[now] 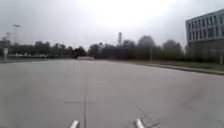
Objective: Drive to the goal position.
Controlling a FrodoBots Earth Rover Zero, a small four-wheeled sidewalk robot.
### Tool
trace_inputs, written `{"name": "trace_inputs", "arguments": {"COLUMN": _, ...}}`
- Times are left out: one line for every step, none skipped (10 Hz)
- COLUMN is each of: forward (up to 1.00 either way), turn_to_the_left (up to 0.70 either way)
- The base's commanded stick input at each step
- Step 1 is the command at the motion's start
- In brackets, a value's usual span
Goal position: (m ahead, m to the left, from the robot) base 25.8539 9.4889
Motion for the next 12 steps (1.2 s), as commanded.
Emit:
{"name": "trace_inputs", "arguments": {"forward": 1.0, "turn_to_the_left": -0.4}}
{"name": "trace_inputs", "arguments": {"forward": 1.0, "turn_to_the_left": -0.4}}
{"name": "trace_inputs", "arguments": {"forward": 1.0, "turn_to_the_left": -0.4}}
{"name": "trace_inputs", "arguments": {"forward": 1.0, "turn_to_the_left": -0.4}}
{"name": "trace_inputs", "arguments": {"forward": 1.0, "turn_to_the_left": -0.4}}
{"name": "trace_inputs", "arguments": {"forward": 1.0, "turn_to_the_left": -0.4}}
{"name": "trace_inputs", "arguments": {"forward": 1.0, "turn_to_the_left": -0.4}}
{"name": "trace_inputs", "arguments": {"forward": 1.0, "turn_to_the_left": -0.4}}
{"name": "trace_inputs", "arguments": {"forward": 1.0, "turn_to_the_left": -0.4}}
{"name": "trace_inputs", "arguments": {"forward": 1.0, "turn_to_the_left": -0.4}}
{"name": "trace_inputs", "arguments": {"forward": 1.0, "turn_to_the_left": -0.4}}
{"name": "trace_inputs", "arguments": {"forward": 1.0, "turn_to_the_left": -0.21}}
